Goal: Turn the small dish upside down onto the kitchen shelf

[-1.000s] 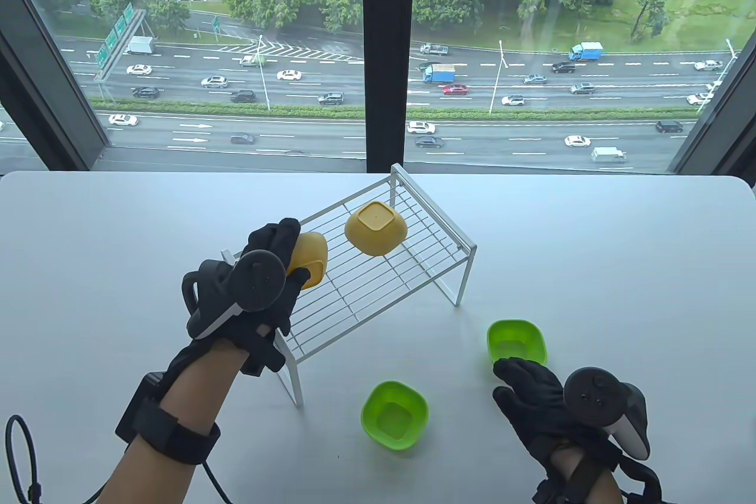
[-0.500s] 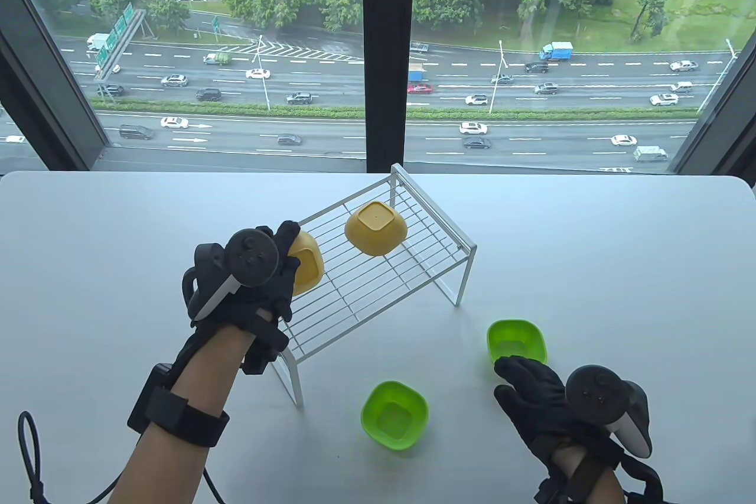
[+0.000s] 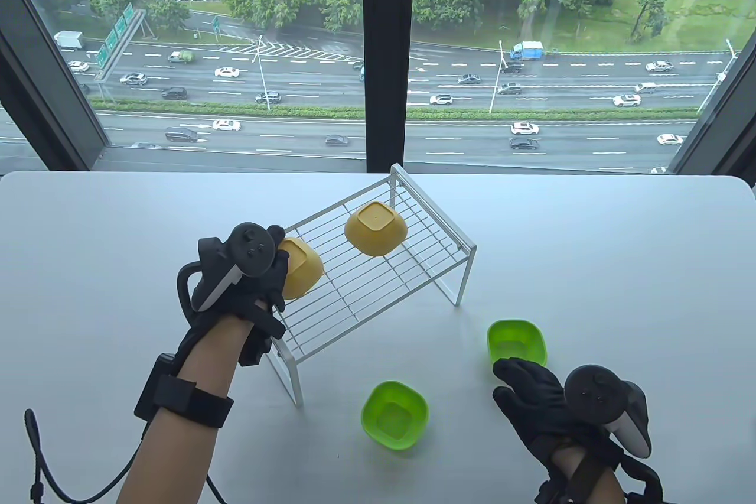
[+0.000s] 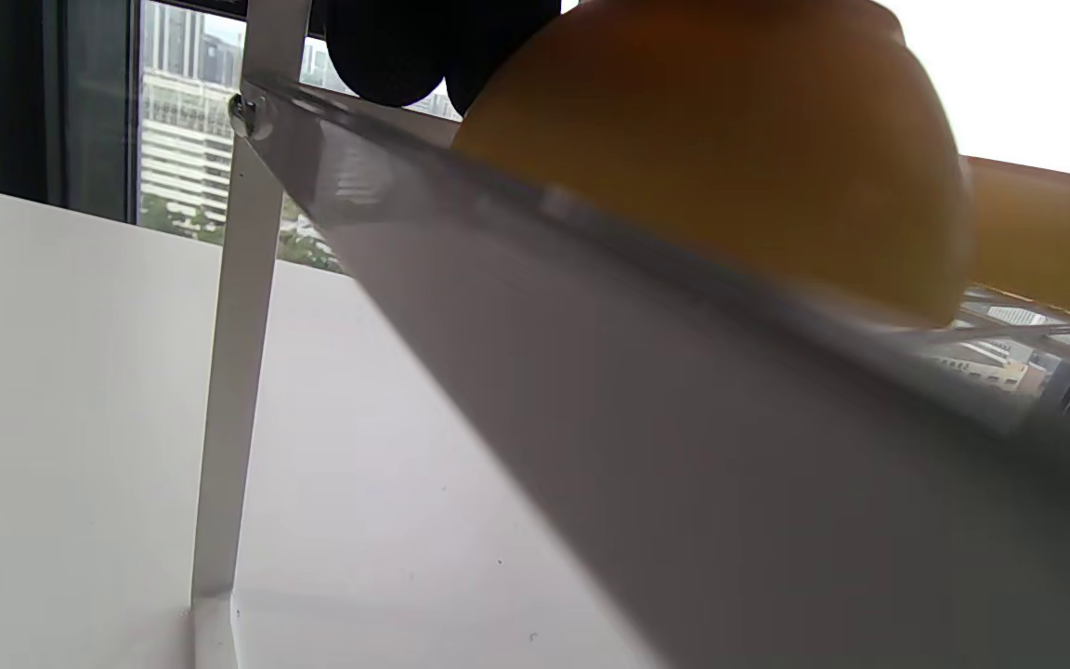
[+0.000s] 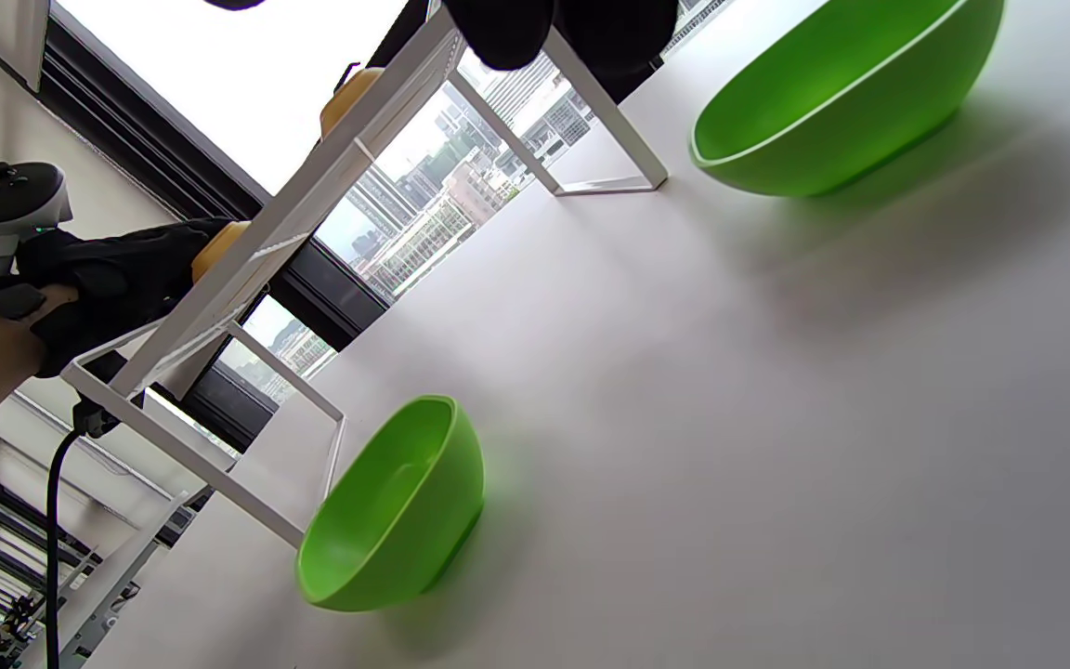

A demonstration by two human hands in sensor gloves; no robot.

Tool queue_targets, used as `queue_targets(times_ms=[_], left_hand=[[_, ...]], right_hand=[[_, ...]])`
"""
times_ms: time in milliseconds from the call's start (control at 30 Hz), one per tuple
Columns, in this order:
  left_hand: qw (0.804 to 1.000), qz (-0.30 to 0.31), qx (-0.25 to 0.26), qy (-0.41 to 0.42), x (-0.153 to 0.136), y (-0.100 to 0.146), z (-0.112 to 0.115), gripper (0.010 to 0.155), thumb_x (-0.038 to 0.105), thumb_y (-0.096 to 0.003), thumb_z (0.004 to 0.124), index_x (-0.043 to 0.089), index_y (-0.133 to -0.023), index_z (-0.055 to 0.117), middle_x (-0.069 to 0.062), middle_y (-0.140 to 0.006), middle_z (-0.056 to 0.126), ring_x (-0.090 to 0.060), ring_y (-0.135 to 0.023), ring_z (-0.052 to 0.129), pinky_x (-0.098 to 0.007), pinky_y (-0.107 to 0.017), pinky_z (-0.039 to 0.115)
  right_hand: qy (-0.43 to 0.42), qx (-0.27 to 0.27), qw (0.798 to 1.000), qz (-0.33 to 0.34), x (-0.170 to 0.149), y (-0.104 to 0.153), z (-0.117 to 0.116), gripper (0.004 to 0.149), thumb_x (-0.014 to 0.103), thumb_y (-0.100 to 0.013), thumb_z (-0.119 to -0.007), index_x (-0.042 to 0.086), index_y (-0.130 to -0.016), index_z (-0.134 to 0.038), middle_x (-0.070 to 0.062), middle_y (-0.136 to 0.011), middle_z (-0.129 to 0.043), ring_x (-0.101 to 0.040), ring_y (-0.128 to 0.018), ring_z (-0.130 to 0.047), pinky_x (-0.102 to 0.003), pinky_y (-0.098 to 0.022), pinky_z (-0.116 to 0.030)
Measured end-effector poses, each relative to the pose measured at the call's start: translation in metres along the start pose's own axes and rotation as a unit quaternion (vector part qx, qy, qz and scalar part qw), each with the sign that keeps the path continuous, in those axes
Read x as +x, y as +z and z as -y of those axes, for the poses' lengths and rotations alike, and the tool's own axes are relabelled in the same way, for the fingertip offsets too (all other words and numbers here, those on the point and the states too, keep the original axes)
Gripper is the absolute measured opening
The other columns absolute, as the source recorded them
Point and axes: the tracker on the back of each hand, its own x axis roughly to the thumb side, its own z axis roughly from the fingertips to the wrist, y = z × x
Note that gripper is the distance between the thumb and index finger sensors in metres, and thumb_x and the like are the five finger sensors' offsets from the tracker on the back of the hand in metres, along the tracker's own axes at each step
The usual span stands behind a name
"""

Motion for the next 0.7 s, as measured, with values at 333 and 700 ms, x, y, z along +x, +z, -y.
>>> queue_targets(times_ms=[333, 700], left_hand=[[0.99, 0.053, 0.118, 0.049, -0.013, 0.013, -0.018, 0.059, 0.051, -0.0511, 0.056, 0.031, -0.106, 0.063, -0.006, -0.11, 0.071, -0.037, -0.099, 0.071, -0.066, -0.075, 0.056], [0.956, 0.163, 0.223, 0.095, -0.047, 0.074, -0.047, 0.065, 0.054, -0.0504, 0.058, 0.029, -0.11, 0.054, -0.01, -0.115, 0.057, -0.041, -0.102, 0.064, -0.067, -0.075, 0.056]], right_hand=[[-0.005, -0.003, 1.0, -0.001, -0.001, -0.001, 0.001, 0.075, 0.065, -0.052, -0.06, 0.018, -0.109, -0.049, -0.019, -0.116, -0.043, -0.045, -0.104, -0.033, -0.068, -0.072, -0.027], [-0.008, -0.006, 1.0, -0.003, -0.001, 0.0, 0.001, 0.075, 0.065, -0.051, -0.06, 0.017, -0.109, -0.05, -0.019, -0.115, -0.044, -0.045, -0.104, -0.033, -0.068, -0.071, -0.027]])
